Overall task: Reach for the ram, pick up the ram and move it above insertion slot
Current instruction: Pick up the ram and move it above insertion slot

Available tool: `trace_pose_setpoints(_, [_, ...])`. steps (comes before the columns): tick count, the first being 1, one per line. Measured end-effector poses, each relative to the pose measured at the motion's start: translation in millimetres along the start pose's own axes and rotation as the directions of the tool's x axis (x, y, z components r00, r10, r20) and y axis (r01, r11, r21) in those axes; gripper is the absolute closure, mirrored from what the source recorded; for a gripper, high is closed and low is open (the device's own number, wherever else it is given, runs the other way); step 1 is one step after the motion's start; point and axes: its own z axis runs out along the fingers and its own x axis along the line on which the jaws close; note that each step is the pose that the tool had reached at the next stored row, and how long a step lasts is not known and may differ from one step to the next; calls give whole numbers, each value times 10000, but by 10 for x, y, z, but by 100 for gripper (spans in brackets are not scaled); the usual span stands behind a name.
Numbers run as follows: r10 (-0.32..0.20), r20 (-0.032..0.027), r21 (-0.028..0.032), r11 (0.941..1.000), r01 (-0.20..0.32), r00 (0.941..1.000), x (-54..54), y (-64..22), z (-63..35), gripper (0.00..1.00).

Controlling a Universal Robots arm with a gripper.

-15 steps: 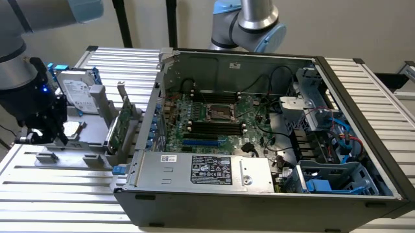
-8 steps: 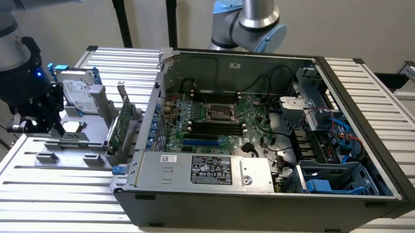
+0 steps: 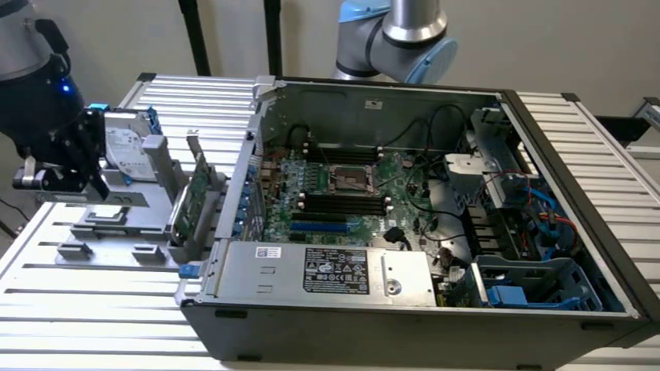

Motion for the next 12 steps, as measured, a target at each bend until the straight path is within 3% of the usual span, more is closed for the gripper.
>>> trace_pose_setpoints(8, [-243, 159, -5, 9997, 243, 9996, -9, -178, -365, 87])
trace_pose_setpoints(12, [-370, 289, -3, 9993, 370, 9989, -12, -285, -512, 87])
